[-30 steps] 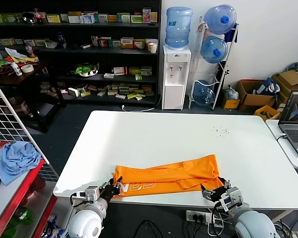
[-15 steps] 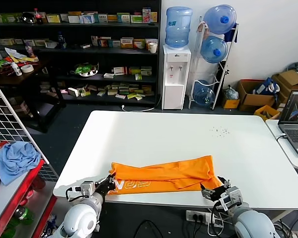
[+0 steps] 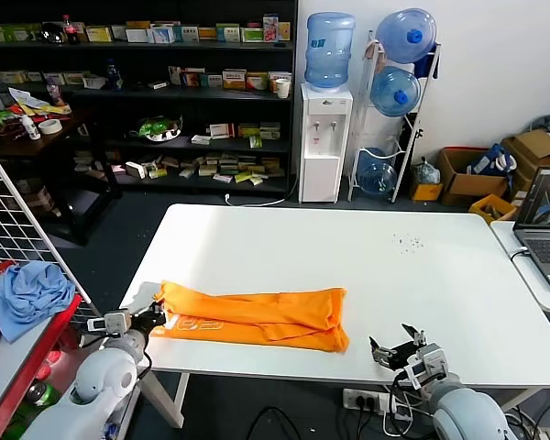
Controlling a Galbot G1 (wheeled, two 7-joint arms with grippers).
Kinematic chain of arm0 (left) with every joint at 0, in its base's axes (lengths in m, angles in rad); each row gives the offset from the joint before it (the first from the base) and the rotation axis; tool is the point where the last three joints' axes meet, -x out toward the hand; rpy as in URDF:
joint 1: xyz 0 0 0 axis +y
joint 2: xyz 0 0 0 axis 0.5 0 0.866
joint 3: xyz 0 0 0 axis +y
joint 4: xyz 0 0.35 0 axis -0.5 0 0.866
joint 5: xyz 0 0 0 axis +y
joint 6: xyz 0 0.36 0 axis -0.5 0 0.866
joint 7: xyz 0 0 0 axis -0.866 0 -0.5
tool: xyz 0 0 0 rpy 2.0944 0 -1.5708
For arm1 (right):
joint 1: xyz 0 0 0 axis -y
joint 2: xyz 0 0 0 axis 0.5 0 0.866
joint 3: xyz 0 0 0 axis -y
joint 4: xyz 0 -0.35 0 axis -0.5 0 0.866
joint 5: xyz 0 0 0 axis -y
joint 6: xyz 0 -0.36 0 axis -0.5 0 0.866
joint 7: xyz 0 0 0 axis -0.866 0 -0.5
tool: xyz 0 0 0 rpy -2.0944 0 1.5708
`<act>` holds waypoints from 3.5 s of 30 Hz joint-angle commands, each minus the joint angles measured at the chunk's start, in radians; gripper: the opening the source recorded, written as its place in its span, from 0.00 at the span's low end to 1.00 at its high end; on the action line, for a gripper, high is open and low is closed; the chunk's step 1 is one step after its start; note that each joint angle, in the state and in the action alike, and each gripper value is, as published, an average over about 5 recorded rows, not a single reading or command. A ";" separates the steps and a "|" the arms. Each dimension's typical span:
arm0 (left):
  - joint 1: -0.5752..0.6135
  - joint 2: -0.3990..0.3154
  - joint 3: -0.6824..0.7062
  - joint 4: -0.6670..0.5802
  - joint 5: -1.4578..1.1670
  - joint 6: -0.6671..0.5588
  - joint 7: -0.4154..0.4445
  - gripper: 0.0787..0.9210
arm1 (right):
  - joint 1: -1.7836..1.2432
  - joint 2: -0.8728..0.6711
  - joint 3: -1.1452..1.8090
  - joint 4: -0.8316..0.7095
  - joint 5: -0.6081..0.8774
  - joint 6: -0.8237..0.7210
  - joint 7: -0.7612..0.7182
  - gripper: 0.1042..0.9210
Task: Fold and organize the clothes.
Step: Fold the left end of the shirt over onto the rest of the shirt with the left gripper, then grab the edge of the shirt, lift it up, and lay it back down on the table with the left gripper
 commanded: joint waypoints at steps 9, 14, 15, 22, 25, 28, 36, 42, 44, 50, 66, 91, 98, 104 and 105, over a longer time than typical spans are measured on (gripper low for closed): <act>0.025 0.015 0.069 -0.281 0.004 0.018 -0.059 0.04 | 0.012 0.057 0.002 -0.059 -0.103 0.280 0.108 0.88; 0.031 -0.051 0.190 -0.345 0.002 0.033 -0.081 0.04 | 0.003 0.077 0.018 -0.061 -0.128 0.362 0.133 0.88; 0.027 -0.063 0.214 -0.346 0.003 0.035 -0.084 0.04 | 0.001 0.082 0.021 -0.060 -0.131 0.369 0.136 0.88; -0.042 -0.160 0.367 -0.284 0.013 0.036 -0.101 0.04 | -0.009 0.112 0.033 -0.059 -0.145 0.380 0.144 0.88; -0.078 -0.211 0.414 -0.248 0.015 0.036 -0.108 0.04 | -0.014 0.126 0.036 -0.061 -0.153 0.380 0.144 0.88; -0.108 -0.264 0.454 -0.219 0.018 0.036 -0.114 0.04 | -0.017 0.135 0.040 -0.063 -0.161 0.379 0.144 0.88; -0.187 -0.397 0.507 -0.117 0.026 0.034 -0.126 0.04 | -0.014 0.154 0.044 -0.070 -0.172 0.369 0.143 0.88; -0.203 -0.430 0.527 -0.078 0.020 0.027 -0.118 0.04 | 0.001 0.162 0.039 -0.081 -0.172 0.358 0.143 0.88; -0.201 -0.434 0.532 -0.068 0.015 0.017 -0.098 0.04 | 0.008 0.162 0.037 -0.085 -0.171 0.355 0.143 0.88; -0.196 -0.425 0.537 -0.052 0.003 -0.005 -0.037 0.12 | 0.025 0.154 0.029 -0.091 -0.162 0.340 0.145 0.88; -0.087 -0.153 0.309 -0.179 -0.025 -0.100 0.025 0.66 | 0.048 0.130 0.009 -0.098 -0.131 0.325 0.141 0.88; -0.099 -0.104 0.166 0.088 -0.033 0.079 0.291 0.88 | 0.017 0.096 0.020 -0.094 -0.112 0.318 0.108 0.88; -0.106 -0.121 0.180 0.087 -0.058 0.089 0.294 0.88 | 0.023 0.102 0.016 -0.096 -0.113 0.313 0.110 0.88; -0.109 -0.132 0.193 0.089 -0.055 0.090 0.297 0.88 | 0.027 0.107 0.012 -0.095 -0.114 0.309 0.111 0.88; -0.111 -0.134 0.194 0.090 -0.053 0.090 0.298 0.88 | 0.028 0.108 0.012 -0.095 -0.114 0.308 0.112 0.88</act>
